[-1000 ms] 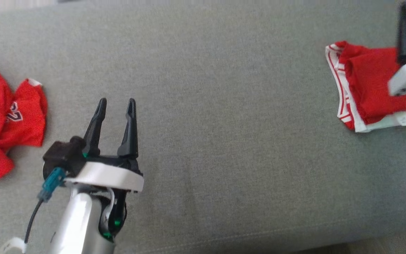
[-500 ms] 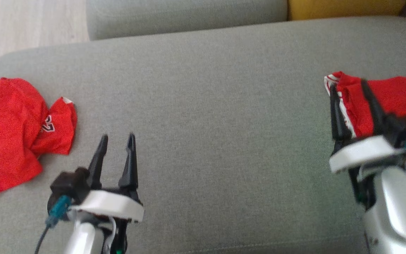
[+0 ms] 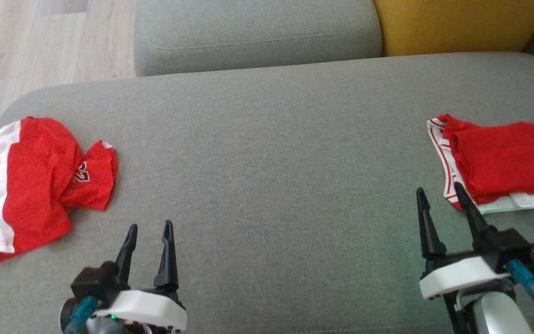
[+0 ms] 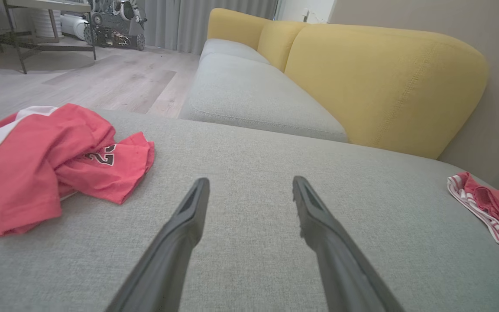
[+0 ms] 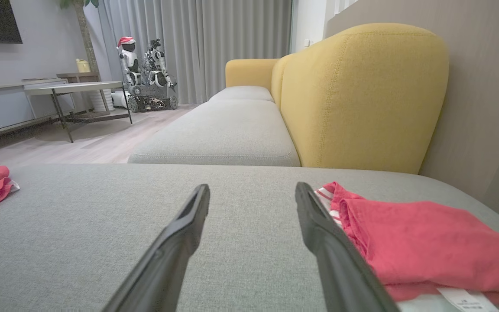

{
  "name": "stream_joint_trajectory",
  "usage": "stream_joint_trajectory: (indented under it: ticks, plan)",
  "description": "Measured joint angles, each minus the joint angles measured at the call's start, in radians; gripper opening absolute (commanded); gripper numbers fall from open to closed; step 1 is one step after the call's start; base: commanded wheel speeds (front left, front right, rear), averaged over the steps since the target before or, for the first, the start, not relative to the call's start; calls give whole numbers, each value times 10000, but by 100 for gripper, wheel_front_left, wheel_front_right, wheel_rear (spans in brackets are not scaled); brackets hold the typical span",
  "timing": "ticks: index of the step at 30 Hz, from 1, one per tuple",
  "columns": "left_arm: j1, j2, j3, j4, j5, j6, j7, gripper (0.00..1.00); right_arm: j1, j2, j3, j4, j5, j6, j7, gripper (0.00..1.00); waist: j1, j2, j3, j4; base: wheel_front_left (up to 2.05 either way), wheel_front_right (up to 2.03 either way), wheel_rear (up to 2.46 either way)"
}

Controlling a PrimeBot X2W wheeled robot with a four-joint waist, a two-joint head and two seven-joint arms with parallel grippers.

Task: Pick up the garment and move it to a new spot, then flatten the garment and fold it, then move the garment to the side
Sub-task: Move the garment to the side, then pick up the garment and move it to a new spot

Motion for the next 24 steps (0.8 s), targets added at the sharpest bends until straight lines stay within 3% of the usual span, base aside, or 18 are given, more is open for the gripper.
stream_joint_trajectory:
  ticks: [24]
  plan:
    - [54,4,134,-370,86,-12,0,100,143,105,213,-125,395,0,-94,100,0,0,-31,-13,0,0,0]
